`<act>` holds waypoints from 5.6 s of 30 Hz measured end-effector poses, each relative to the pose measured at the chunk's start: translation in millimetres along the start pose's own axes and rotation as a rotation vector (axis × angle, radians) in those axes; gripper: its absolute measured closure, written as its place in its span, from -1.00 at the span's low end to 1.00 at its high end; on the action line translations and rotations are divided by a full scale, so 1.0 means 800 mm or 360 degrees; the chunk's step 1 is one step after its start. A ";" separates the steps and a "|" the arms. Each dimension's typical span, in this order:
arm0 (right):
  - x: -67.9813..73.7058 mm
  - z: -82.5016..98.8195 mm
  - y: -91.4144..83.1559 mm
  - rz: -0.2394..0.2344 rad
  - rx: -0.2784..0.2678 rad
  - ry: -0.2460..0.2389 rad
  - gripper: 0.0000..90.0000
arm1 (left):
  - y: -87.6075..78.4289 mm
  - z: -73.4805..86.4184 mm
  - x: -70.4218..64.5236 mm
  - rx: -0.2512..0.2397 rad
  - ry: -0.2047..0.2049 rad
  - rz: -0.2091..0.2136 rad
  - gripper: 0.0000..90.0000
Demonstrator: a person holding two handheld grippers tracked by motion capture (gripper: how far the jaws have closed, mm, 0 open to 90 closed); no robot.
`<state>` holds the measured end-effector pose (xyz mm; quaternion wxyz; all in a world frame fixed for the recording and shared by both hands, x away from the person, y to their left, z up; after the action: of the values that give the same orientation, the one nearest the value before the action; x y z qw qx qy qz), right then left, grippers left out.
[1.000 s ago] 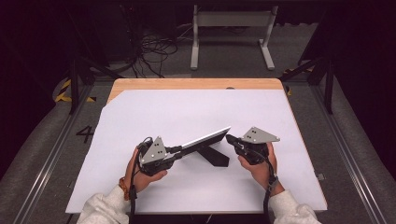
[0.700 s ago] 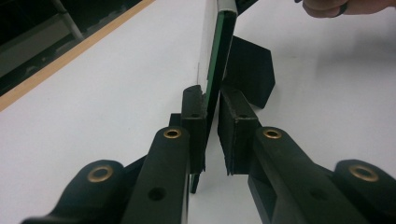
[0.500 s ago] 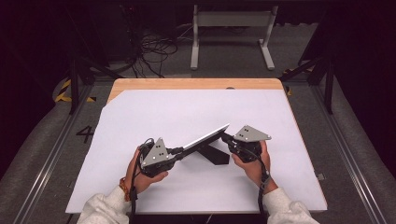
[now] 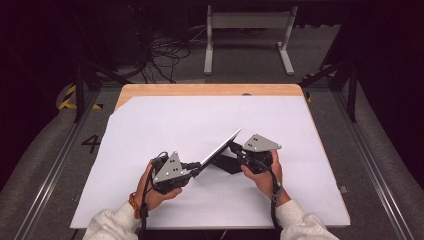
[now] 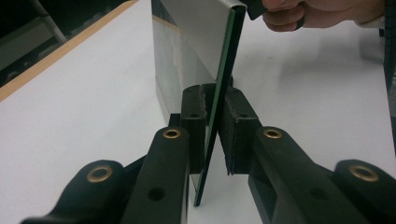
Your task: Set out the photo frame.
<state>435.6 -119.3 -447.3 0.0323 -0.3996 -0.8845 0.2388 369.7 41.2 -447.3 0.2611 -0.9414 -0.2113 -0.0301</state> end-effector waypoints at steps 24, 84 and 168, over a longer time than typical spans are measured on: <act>0.017 -0.011 0.006 -0.0069 -0.0020 -0.0008 0.93 | 0.006 -0.004 -0.005 -0.0005 0.0015 -0.0007 0.72; 0.026 -0.028 -0.008 -0.0085 -0.0040 -0.0100 0.80 | 0.010 -0.011 -0.024 -0.0017 0.0098 0.0036 0.79; 0.082 0.022 -0.069 -0.0273 0.0014 0.0028 0.48 | 0.050 0.027 0.028 0.0115 -0.0089 -0.0023 0.46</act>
<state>348.3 -110.4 -447.1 0.0622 -0.3242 -0.9141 0.2354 405.5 29.6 -481.5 0.2885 -0.9304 -0.2262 0.0022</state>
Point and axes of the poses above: each handheld gripper's, and its own axes: y roughly forward along the jaws, z roughly out of its underside, x roughly to its left, the point moved 9 cm from there along y, roughly forward along the jaws, and after that the axes turned 1 degree about x, right-handed, at the moved point
